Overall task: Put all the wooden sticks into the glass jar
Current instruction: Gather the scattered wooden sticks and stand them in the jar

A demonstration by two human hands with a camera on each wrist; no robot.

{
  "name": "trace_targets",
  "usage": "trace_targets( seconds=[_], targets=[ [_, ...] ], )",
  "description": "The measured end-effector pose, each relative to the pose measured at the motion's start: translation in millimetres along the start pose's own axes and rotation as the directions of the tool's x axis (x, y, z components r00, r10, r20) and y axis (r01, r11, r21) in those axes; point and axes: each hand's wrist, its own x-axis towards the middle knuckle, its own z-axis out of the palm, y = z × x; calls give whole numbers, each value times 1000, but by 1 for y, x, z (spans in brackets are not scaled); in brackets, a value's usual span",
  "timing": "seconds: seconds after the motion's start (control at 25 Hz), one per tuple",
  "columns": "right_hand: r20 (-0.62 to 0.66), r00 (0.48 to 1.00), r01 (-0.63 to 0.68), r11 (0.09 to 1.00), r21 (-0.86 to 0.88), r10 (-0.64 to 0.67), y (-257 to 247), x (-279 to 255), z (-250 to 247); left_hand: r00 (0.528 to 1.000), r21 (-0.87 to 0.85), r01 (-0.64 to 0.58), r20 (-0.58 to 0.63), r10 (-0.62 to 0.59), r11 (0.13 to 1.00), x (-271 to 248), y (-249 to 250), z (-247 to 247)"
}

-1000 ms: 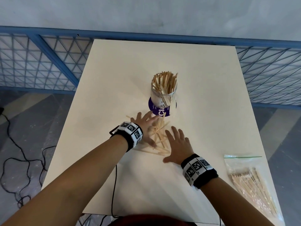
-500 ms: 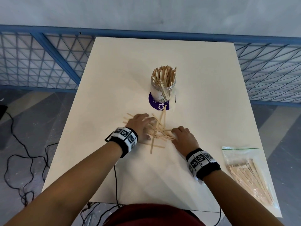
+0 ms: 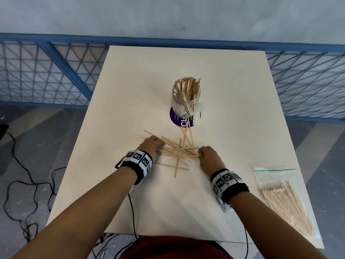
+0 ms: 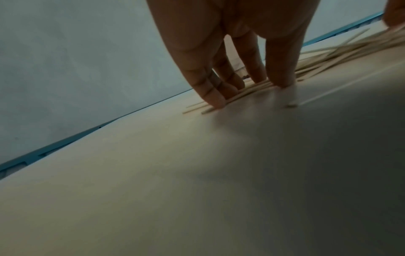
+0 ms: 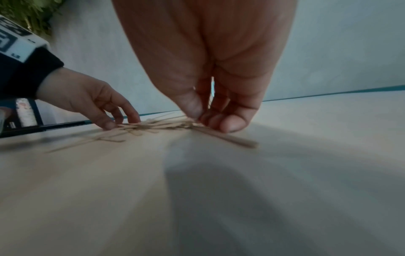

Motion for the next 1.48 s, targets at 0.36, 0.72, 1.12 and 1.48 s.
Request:
trace_targets(
  seconds=[0.36, 0.72, 1.12, 1.48],
  targets=[
    [-41, 999, -28, 968, -248, 18, -46, 25, 11, 983, 326, -12, 176, -49, 945, -24, 5, 1],
    [196, 952, 284, 916, -284, -235, -52, 18, 29, 1000, -80, -3, -5, 3, 997, 0, 5, 2],
    [175, 984, 74, 960, -272, -26, 2, -17, -3, 996, 67, 77, 37, -80, 995, 26, -22, -27],
    [121, 991, 73, 992, -102, -61, -7, -5, 6, 996, -195, 21, -82, -37, 981, 2, 16, 10]
  ],
)
